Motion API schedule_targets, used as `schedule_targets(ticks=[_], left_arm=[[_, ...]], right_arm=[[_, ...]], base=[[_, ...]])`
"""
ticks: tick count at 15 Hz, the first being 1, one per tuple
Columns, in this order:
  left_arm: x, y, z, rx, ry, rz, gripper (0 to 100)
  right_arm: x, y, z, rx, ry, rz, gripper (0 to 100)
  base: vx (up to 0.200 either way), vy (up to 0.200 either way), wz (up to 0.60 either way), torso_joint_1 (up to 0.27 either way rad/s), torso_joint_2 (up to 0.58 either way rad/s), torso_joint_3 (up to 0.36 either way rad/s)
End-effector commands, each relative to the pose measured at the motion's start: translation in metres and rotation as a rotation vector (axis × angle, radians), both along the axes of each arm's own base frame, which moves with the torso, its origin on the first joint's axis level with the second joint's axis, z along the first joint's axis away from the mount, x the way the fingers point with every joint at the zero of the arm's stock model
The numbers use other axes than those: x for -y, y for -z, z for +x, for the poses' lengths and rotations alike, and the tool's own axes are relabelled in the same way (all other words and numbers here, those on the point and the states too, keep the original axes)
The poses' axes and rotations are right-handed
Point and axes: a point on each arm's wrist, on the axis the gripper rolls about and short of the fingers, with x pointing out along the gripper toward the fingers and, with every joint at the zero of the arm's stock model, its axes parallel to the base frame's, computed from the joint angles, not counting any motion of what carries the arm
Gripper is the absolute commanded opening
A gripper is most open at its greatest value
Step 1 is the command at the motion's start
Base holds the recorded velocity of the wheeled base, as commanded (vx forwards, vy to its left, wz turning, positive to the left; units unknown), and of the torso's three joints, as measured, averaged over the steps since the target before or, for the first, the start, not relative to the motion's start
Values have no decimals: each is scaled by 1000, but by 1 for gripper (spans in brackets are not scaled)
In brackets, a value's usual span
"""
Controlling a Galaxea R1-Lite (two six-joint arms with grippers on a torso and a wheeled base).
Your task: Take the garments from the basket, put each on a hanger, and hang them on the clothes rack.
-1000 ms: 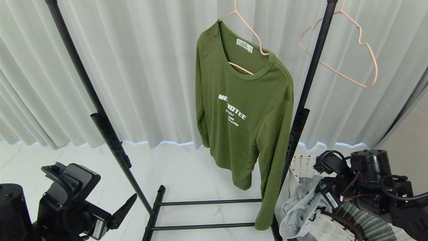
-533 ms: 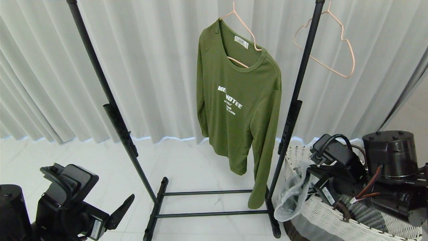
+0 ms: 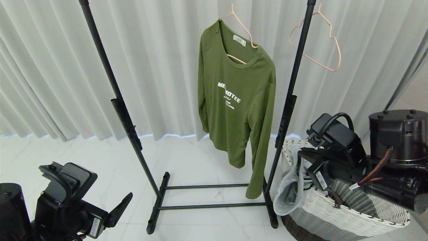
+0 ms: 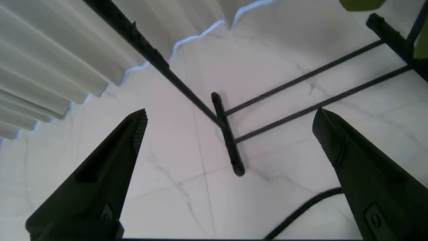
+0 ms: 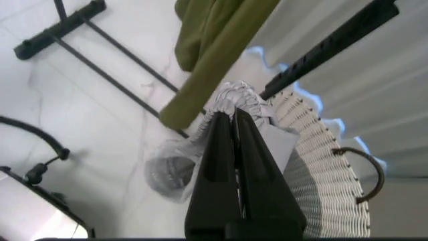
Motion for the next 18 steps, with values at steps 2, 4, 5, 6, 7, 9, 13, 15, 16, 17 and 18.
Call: schedule_targets(ticks=[2, 4, 5, 6, 7, 9, 13, 15, 16, 17, 18], left_arm=[[0, -2, 2, 9, -4, -1, 100], [1, -3, 3, 12, -4, -4, 100], [1, -4, 4, 12, -4, -4, 100], [1, -3, 4, 10, -3, -3, 100], [2, -4, 4, 13, 1, -6, 100], [6, -7, 3, 28, 33, -13, 100], [32, -6, 3, -6, 254, -41, 100], [54, -17, 10, -10, 342, -155, 100], [77, -20, 20, -50, 375, -249, 100], [91, -21, 27, -79, 384, -300, 100], [109, -21, 33, -110, 407, -348, 100]], right_arm=[[-9, -3, 2, 8, -21, 7, 0], [-13, -5, 5, 13, -23, 13, 0], [-15, -8, 6, 19, -26, 20, 0], [-17, -10, 7, 22, -29, 28, 0], [-20, -11, 8, 23, -33, 39, 0], [-28, -17, 6, 18, -44, 85, 0], [-37, -22, -3, 4, -74, 148, 0], [-43, -28, -10, -7, -94, 202, 0], [-43, -33, -15, -7, -105, 233, 0], [-42, -36, -19, -5, -112, 249, 0], [-42, -41, -24, -4, -125, 277, 0]], base=[[0, 200, 0, -2, 2, 7], [0, 200, 0, 12, 2, 2], [0, 200, 0, -2, -2, 7], [0, 200, 0, 7, 2, 7], [0, 200, 0, 7, 2, 2], [0, 0, 0, 0, 0, 0], [0, 0, 0, 0, 0, 0], [0, 0, 0, 0, 0, 0], [0, 0, 0, 0, 0, 0], [0, 0, 0, 0, 0, 0], [0, 0, 0, 0, 0, 0]])
